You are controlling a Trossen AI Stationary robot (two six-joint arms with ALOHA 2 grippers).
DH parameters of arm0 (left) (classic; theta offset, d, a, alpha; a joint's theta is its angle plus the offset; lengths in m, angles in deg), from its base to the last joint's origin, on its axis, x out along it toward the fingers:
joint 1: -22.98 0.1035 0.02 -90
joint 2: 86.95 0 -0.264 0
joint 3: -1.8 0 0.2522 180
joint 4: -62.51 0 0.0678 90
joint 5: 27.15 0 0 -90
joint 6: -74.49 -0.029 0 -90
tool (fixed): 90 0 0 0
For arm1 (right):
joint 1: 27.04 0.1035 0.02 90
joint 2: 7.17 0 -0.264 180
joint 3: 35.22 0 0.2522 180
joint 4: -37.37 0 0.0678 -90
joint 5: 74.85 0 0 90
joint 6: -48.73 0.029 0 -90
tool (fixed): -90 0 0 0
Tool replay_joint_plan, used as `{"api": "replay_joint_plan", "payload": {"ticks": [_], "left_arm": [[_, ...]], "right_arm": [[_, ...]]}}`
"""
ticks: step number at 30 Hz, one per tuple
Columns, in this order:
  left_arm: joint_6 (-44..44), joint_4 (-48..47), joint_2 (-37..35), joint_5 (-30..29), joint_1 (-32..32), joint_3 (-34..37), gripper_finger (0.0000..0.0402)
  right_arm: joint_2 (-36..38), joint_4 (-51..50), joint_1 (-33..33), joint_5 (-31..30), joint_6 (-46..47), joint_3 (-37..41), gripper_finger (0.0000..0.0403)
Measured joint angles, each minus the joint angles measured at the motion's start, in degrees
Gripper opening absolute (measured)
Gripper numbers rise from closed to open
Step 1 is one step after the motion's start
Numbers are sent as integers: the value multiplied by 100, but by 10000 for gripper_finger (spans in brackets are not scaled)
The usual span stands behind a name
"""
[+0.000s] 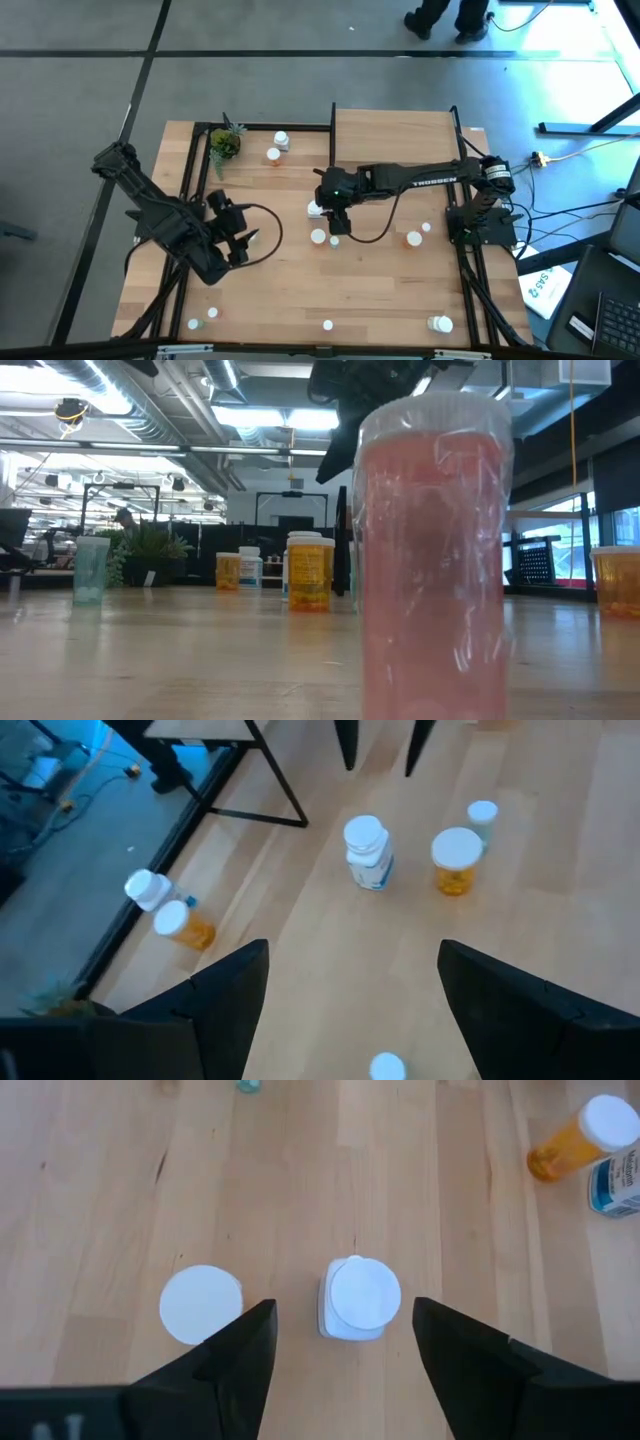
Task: Pick and place medicine bottles onto shelf by color
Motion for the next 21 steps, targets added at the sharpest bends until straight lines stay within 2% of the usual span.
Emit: {"api": "replay_joint_plan", "payload": {"ticks": [21], "left_arm": [[-3, 17, 2, 81, 168, 0, 286]], "right_arm": [[0, -6, 0, -4, 0, 0, 236]]}}
